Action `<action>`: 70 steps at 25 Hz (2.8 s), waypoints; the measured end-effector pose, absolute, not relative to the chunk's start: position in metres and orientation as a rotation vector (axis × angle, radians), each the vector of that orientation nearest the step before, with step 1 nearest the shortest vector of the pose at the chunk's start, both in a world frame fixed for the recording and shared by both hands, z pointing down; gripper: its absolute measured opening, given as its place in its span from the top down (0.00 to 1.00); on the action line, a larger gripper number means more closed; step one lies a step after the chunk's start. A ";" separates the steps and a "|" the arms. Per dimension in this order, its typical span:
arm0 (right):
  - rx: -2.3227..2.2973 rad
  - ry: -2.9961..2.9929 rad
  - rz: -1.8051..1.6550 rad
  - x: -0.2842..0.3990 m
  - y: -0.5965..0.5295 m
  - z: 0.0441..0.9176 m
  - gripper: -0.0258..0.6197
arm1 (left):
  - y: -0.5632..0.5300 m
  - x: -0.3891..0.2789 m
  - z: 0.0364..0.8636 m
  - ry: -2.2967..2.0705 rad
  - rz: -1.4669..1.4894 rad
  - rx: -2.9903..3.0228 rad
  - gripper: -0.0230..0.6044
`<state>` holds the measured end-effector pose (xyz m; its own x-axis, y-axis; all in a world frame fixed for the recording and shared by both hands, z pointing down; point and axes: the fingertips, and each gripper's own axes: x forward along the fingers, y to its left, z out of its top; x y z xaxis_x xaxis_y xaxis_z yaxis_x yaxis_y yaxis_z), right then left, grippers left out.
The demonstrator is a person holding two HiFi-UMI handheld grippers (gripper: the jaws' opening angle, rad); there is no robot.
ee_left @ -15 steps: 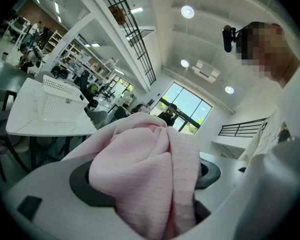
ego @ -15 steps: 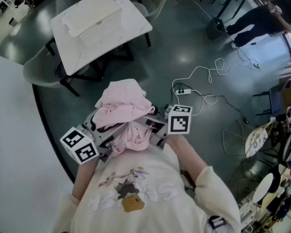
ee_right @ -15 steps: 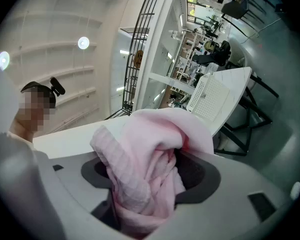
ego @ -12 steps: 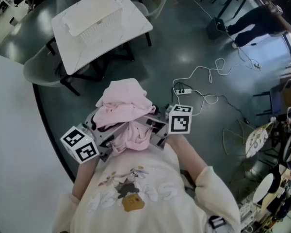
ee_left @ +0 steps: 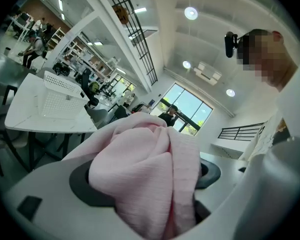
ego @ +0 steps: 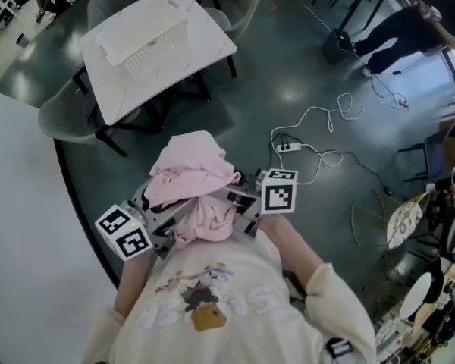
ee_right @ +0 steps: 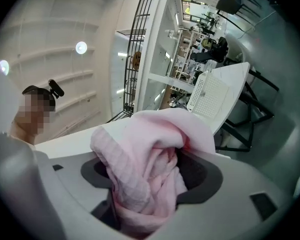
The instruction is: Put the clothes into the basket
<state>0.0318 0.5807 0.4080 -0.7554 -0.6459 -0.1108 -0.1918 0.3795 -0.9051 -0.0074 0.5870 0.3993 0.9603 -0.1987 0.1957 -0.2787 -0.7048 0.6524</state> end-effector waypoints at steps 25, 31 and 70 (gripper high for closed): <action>-0.565 2.130 -1.462 0.142 0.525 0.438 0.44 | 0.536 0.100 0.423 -0.539 0.208 2.321 0.33; -0.518 2.128 -1.476 0.149 0.512 0.437 0.44 | 0.524 0.108 0.422 -0.578 0.227 2.302 0.33; -0.644 2.230 -1.401 -0.025 0.245 0.386 0.44 | 0.259 -0.069 0.378 -0.506 0.068 2.340 0.33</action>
<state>-0.0246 0.2445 0.3856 -0.8008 -0.5889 -0.1090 -0.1573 0.3825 -0.9105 -0.0693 0.2586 0.3778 0.9213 -0.3384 0.1917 -0.3772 -0.6570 0.6528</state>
